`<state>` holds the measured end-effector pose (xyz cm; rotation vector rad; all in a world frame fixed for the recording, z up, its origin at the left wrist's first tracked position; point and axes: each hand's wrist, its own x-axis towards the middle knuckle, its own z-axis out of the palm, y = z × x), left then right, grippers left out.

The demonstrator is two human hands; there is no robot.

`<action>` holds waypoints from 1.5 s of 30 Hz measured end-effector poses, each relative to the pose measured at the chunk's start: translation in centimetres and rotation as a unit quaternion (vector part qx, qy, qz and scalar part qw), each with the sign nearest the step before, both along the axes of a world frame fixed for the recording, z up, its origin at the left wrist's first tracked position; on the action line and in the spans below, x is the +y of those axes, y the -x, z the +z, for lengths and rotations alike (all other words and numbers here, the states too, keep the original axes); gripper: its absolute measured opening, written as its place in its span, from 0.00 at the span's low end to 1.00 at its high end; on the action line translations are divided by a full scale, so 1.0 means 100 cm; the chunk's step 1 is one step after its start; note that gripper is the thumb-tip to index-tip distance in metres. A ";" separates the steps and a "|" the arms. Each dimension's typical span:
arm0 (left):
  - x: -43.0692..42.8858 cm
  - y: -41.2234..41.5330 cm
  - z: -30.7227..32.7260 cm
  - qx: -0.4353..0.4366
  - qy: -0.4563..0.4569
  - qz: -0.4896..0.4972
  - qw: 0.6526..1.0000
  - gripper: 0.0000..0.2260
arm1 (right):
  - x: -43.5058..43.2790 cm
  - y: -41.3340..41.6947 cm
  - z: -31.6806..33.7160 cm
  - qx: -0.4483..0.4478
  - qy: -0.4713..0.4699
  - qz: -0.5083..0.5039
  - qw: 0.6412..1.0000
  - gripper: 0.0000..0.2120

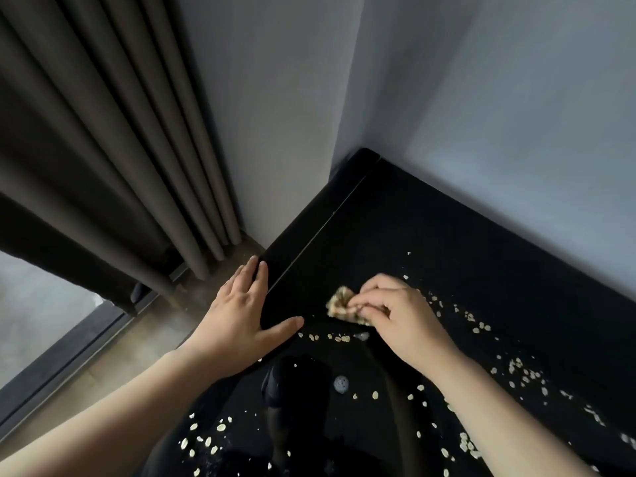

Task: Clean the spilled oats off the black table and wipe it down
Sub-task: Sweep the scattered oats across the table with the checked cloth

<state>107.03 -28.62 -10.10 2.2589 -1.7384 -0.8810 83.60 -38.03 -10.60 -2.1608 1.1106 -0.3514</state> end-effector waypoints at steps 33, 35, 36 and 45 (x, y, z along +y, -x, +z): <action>0.048 0.080 0.029 -0.041 0.096 -0.030 0.994 0.46 | 0.021 0.050 0.039 -0.123 0.002 -0.042 0.992 0.07; 0.067 0.067 0.030 -0.054 0.093 0.010 0.994 0.46 | 0.026 0.024 0.037 -0.138 -0.006 -0.018 0.990 0.07; 0.076 0.057 0.028 -0.063 0.092 0.023 0.994 0.46 | 0.029 0.011 0.034 -0.140 -0.005 -0.007 0.990 0.07; 0.121 -0.014 0.019 -0.084 0.039 0.106 0.990 0.51 | 0.017 -0.094 0.002 -0.102 0.065 0.052 0.991 0.08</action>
